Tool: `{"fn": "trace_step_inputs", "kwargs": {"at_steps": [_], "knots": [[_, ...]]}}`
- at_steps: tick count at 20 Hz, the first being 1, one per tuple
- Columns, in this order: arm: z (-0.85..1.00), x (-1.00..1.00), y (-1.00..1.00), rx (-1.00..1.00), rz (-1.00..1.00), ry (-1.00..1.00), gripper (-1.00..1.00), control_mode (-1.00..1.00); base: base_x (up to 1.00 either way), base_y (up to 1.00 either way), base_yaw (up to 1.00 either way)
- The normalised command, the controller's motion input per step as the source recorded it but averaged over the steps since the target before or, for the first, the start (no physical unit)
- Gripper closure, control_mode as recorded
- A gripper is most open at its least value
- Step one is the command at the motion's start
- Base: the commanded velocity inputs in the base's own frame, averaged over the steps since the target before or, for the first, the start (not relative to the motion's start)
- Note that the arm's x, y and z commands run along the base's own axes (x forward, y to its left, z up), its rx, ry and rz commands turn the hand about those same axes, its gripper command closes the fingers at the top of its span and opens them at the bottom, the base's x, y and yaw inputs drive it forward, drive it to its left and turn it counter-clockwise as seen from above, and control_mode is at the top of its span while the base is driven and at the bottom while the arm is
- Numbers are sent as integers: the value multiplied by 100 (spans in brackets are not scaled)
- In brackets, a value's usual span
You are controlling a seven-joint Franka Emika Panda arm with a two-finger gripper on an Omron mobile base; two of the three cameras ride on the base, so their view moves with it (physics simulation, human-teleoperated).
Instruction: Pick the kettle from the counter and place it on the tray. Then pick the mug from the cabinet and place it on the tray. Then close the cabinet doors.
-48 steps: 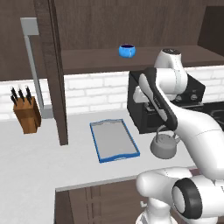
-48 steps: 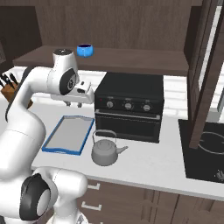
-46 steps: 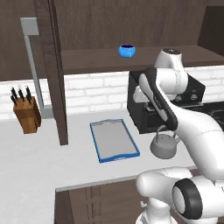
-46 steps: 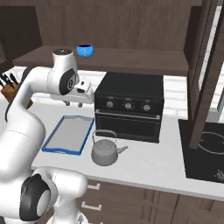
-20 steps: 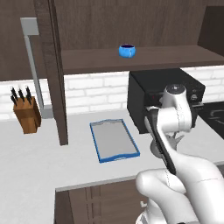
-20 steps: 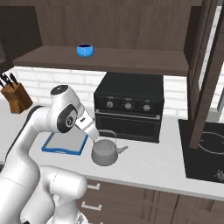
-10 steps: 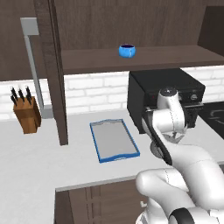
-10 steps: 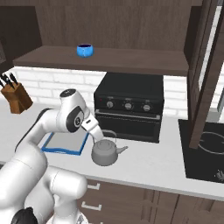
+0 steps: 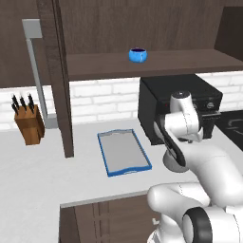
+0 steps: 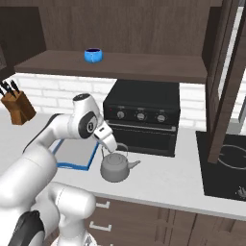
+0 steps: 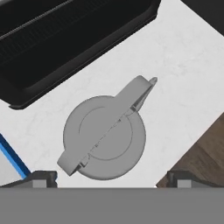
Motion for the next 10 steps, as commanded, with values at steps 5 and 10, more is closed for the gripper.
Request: {"fn": "trace_step_inputs", "kwargs": {"at_steps": [5, 10], "knots": [[-14, 2, -1, 0, 0, 0, -100, -100, 0, 0, 0], [-20, 0, -4, 0, 0, 0, -100, -100, 0, 0, 0]]}}
